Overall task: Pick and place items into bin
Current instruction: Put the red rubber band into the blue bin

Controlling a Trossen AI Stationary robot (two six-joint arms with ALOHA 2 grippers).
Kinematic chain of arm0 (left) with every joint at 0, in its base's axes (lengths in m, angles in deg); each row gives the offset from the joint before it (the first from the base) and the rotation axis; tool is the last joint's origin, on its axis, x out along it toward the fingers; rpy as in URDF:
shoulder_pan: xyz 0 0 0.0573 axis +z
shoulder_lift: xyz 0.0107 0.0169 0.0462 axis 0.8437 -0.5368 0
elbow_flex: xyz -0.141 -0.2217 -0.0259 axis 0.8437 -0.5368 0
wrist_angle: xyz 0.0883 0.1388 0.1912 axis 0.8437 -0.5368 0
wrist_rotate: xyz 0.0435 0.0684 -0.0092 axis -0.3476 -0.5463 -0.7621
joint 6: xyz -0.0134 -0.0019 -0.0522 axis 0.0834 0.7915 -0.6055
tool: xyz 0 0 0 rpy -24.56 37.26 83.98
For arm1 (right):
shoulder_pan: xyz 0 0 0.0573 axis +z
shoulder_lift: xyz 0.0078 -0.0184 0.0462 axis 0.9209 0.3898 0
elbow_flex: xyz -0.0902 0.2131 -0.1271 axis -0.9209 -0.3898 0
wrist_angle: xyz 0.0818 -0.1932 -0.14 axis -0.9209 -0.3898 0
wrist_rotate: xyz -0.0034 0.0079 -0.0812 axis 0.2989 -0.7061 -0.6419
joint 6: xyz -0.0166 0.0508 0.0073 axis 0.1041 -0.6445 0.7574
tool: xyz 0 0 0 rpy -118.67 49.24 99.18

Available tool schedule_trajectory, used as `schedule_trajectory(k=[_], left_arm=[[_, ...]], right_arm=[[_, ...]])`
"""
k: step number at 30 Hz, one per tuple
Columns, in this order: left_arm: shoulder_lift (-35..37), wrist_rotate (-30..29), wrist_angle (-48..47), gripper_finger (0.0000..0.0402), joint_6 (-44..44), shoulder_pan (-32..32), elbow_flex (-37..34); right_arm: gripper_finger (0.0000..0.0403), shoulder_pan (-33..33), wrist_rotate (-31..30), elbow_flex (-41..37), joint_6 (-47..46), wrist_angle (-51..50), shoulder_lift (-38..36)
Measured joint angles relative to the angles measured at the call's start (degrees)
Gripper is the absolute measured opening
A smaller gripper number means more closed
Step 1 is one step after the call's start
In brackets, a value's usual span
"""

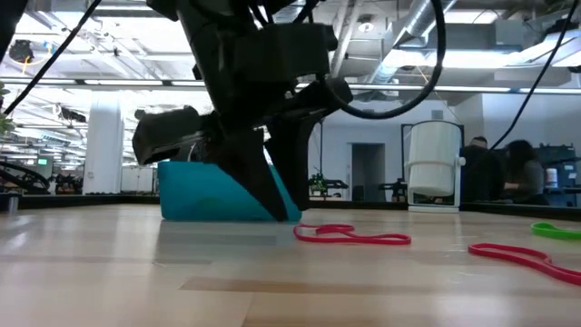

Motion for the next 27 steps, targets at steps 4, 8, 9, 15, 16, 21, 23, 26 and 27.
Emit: schedule_trajectory(k=[4, 8, 9, 15, 16, 21, 23, 26, 27], left_arm=[[-0.88, -0.30, -0.06, 0.0098, 0.22, 0.04, -0.01], [-0.79, -1.08, 0.70, 0.0098, 2.23, 0.04, 0.02], [-0.79, -1.79, 1.20, 0.0098, 2.61, 0.04, 0.01], [-0.77, -1.02, 1.80, 0.0098, 3.18, 0.69, 0.01], [-0.76, -1.02, 1.98, 0.0098, 3.25, 0.76, 0.02], [-0.75, -0.71, 1.87, 0.0098, 5.64, 0.94, 0.01], [-0.75, -0.22, 1.78, 0.0098, 6.53, 0.96, 0.01], [-0.75, 0.03, 0.37, 0.0098, 6.70, 0.96, 0.01], [-0.75, 0.03, -0.42, 0.0098, 6.85, 0.96, 0.01]], right_arm=[[0.0067, -0.02, 0.00, 0.02, -0.02, 0.03, 0.00], [0.0067, -0.02, 0.00, 0.02, -0.02, 0.03, 0.00], [0.0067, -0.02, 0.01, 0.02, -0.02, 0.02, 0.01], [0.0067, -0.02, 0.00, 0.02, -0.11, 0.15, 0.02], [0.0067, -0.02, 0.01, 0.02, -0.11, 0.15, 0.02], [0.0067, -0.02, 0.00, 0.02, -0.11, 0.15, 0.02], [0.0067, -0.02, 0.02, 0.02, -0.11, 0.15, 0.02], [0.0067, -0.02, 0.10, 0.02, -0.10, 0.15, 0.02], [0.0067, -0.02, 0.11, 0.02, -0.09, 0.15, 0.02]])
